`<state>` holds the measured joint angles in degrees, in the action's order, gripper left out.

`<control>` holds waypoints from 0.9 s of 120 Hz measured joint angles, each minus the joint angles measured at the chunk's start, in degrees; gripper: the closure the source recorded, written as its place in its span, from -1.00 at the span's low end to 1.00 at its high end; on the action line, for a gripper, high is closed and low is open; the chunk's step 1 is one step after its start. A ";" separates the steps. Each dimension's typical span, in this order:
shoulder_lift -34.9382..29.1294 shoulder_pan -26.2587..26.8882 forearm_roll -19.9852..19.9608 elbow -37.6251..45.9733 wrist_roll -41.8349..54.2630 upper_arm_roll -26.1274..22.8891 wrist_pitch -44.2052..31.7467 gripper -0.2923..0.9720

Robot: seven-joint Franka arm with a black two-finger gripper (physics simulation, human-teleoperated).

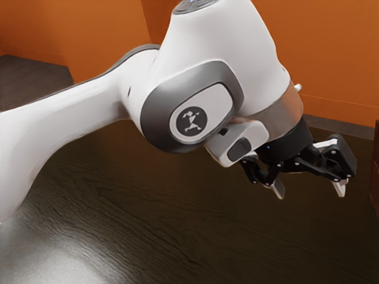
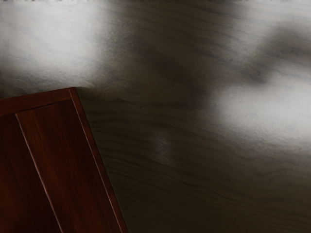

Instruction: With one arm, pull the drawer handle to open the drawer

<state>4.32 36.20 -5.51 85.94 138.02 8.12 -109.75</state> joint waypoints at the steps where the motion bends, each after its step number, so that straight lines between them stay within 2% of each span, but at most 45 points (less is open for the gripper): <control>1: 0.03 0.05 -0.01 -0.07 0.00 -0.01 -0.01 -0.54; 24: 0.67 -0.36 -0.02 -2.27 -0.60 -0.93 -0.12 -0.54; 50: 1.53 2.84 0.24 -2.59 -2.60 -1.07 -0.17 -0.54; 86: 2.96 2.37 0.48 -2.76 -6.87 -1.04 -0.73 -0.54; 108: 4.30 2.25 0.51 -2.77 -9.00 -1.09 -3.72 -0.54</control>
<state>8.62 38.45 -4.99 83.17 129.03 7.03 -113.48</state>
